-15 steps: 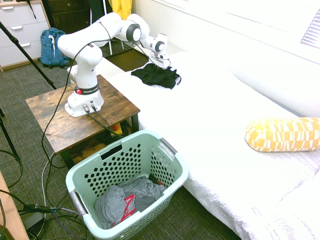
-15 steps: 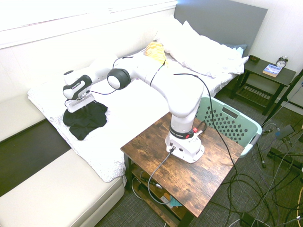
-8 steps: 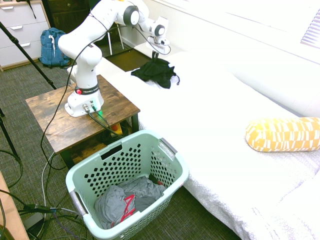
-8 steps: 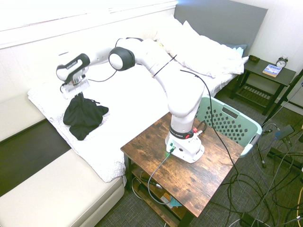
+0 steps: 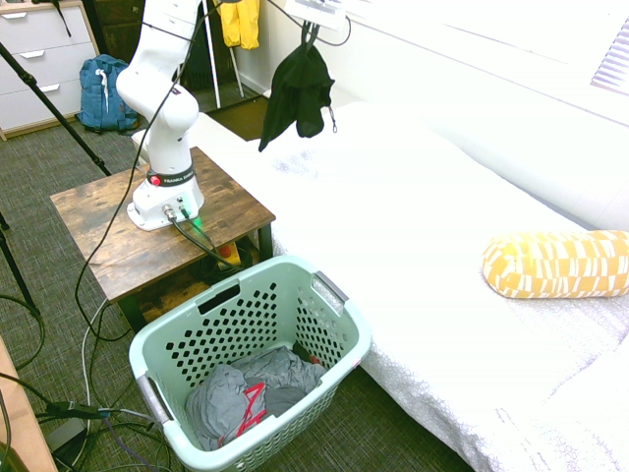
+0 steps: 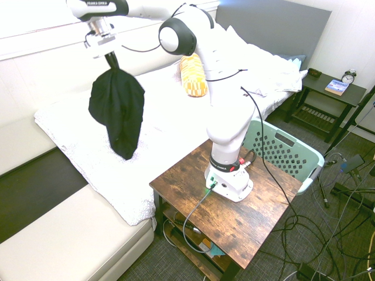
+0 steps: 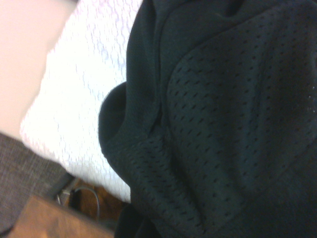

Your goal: Put my clothes in the laundry bag

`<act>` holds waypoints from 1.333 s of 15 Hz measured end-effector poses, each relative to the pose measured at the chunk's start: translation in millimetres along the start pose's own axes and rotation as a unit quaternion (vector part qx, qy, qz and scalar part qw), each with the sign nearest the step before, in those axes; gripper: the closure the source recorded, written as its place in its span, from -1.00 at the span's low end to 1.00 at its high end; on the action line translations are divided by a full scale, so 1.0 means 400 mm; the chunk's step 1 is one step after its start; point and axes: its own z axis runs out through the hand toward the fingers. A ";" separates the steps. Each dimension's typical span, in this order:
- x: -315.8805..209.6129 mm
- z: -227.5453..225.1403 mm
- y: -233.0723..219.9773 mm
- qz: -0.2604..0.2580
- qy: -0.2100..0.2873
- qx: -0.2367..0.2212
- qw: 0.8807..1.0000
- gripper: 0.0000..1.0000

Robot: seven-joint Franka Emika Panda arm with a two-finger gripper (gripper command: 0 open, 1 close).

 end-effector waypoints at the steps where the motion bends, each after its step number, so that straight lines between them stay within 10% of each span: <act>1: -0.052 -0.028 0.099 -0.007 -0.011 -0.017 1.000 1.00; 8: -0.398 0.072 0.742 0.056 -0.144 -0.070 0.986 1.00; 17: -0.717 0.856 1.357 0.236 -0.253 -0.171 0.923 1.00; 18: -0.737 0.953 1.354 0.254 -0.241 -0.186 0.918 -1.00; 20: -0.750 1.090 1.333 0.296 -0.213 -0.196 0.910 -1.00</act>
